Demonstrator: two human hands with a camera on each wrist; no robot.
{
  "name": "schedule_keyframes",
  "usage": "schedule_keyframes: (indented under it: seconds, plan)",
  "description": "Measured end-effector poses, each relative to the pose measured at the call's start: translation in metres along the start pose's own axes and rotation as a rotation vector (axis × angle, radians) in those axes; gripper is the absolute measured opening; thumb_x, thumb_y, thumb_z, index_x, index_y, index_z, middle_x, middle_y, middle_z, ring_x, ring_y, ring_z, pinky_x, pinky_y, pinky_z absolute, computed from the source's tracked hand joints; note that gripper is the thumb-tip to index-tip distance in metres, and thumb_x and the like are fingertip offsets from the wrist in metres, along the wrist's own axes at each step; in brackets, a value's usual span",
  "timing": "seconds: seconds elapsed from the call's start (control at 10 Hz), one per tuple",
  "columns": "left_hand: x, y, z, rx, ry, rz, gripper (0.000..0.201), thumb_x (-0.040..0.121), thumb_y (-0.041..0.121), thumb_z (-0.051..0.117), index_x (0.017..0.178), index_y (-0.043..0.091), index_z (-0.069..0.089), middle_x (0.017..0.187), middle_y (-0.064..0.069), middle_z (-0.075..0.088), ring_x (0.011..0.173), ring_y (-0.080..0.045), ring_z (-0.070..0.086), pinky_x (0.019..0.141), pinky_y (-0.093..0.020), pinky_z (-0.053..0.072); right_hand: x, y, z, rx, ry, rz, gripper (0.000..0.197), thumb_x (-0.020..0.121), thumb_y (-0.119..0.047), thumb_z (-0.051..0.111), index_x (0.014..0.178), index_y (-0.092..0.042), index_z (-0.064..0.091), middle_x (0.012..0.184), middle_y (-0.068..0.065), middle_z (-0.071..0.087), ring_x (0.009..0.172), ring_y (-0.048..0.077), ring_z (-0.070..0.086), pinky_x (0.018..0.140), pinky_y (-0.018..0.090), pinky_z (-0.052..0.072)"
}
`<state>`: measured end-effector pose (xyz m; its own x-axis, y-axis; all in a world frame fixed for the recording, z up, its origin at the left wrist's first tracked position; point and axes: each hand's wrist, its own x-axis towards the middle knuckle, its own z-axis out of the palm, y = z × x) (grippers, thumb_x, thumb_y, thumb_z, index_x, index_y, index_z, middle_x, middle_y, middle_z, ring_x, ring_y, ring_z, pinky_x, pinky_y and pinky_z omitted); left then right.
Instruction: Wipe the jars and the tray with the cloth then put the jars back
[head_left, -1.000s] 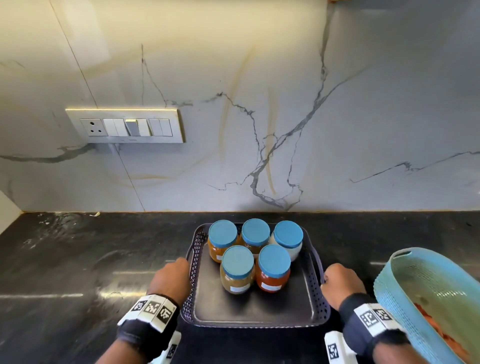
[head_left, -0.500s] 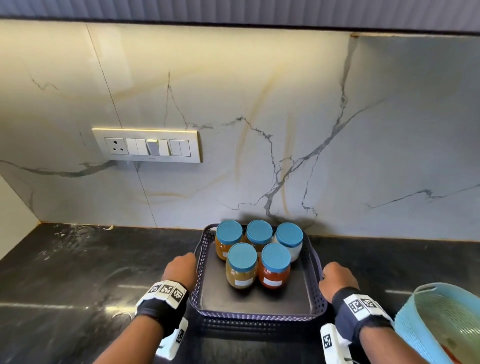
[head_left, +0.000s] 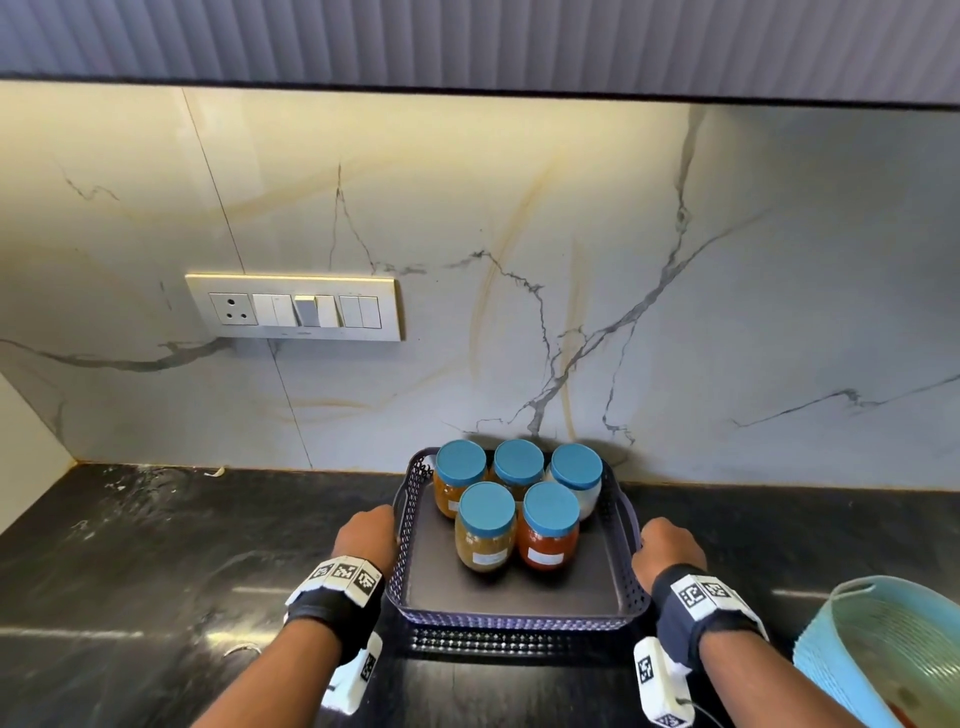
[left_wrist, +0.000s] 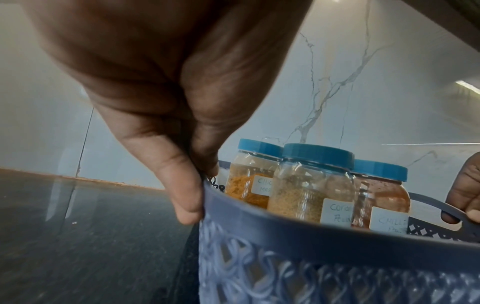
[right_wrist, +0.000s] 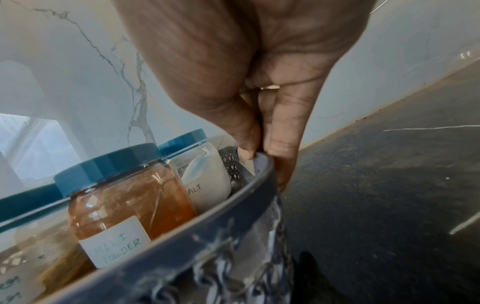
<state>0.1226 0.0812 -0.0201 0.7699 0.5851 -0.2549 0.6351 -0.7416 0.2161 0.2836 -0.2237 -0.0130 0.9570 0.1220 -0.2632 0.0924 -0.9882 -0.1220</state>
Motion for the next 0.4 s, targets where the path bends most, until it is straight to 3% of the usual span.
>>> schedule_keyframes:
  seconds: [0.2, 0.4]
  plan:
    - [-0.001, 0.001, -0.002, 0.009, -0.004, 0.003, 0.023, 0.101, 0.022, 0.050, 0.117, 0.012, 0.062, 0.123, -0.011, 0.070, 0.111, -0.031, 0.067, 0.094, -0.038, 0.052, 0.001, -0.001, 0.001, 0.026, 0.004, 0.006, 0.021, 0.098, -0.017, 0.056, 0.114, -0.008, 0.067, 0.112, 0.011, 0.072, 0.104, 0.030, 0.070, 0.077, 0.032, 0.051]
    - [-0.016, 0.004, 0.007, 0.057, 0.035, -0.044, 0.038, 0.100, 0.044, 0.053, 0.123, 0.013, 0.055, 0.125, -0.008, 0.068, 0.113, -0.030, 0.066, 0.089, -0.039, 0.054, -0.012, 0.002, -0.001, 0.141, 0.005, -0.012, 0.029, 0.096, -0.030, 0.058, 0.119, -0.013, 0.063, 0.122, 0.010, 0.068, 0.111, 0.032, 0.066, 0.086, 0.034, 0.054]
